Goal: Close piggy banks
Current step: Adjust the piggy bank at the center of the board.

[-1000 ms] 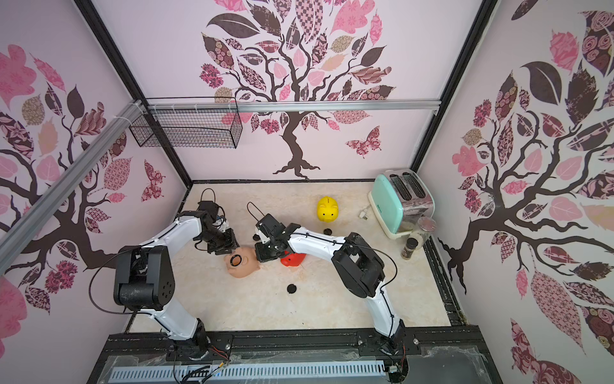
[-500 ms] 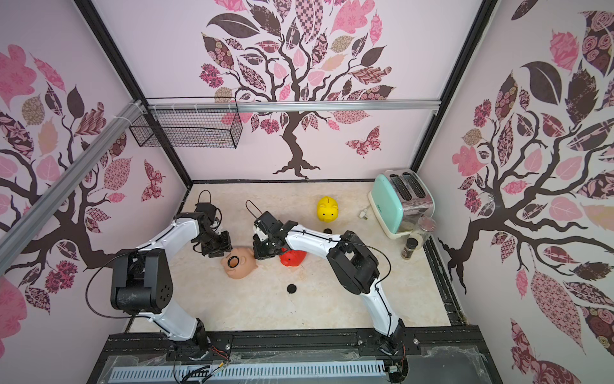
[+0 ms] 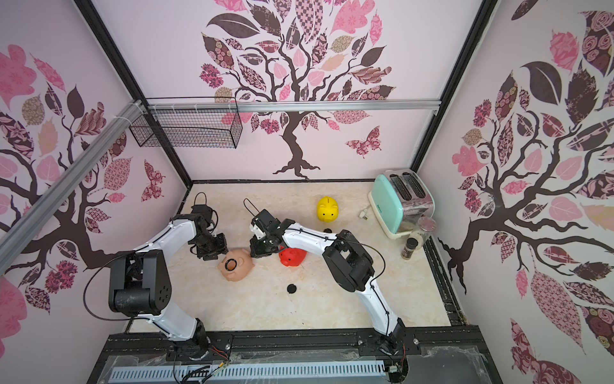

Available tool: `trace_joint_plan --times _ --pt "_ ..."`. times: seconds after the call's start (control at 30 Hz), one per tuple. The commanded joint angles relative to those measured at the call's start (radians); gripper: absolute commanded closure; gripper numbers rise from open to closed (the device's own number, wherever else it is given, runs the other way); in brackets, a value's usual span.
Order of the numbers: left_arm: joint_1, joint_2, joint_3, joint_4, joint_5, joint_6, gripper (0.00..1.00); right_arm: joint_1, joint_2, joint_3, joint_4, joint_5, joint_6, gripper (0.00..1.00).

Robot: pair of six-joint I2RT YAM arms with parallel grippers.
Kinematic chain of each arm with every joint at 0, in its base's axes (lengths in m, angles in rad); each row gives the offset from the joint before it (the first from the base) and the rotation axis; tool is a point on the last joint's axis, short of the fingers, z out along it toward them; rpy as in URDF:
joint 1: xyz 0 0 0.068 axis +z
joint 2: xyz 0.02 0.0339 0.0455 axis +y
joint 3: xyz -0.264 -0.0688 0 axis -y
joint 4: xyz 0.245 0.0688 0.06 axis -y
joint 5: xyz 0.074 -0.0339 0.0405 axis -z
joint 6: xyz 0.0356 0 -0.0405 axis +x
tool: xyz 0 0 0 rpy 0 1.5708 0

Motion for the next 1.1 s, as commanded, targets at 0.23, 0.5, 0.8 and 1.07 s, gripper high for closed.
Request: trace_joint_plan --times 0.23,0.5,0.8,1.07 --pt "0.021 -0.037 -0.018 -0.011 -0.053 -0.006 0.5 0.003 0.061 0.093 -0.02 -0.033 0.009 0.82" --pt "0.037 -0.06 -0.027 -0.006 -0.051 -0.014 0.49 0.003 0.091 0.156 -0.04 -0.038 -0.015 0.81" --pt "0.144 -0.249 -0.052 0.043 -0.128 -0.054 0.49 -0.006 0.122 0.28 -0.102 0.12 -0.064 0.8" --pt "0.146 -0.393 -0.09 0.094 -0.13 -0.06 0.5 -0.066 0.253 0.536 -0.22 0.215 -0.083 0.78"
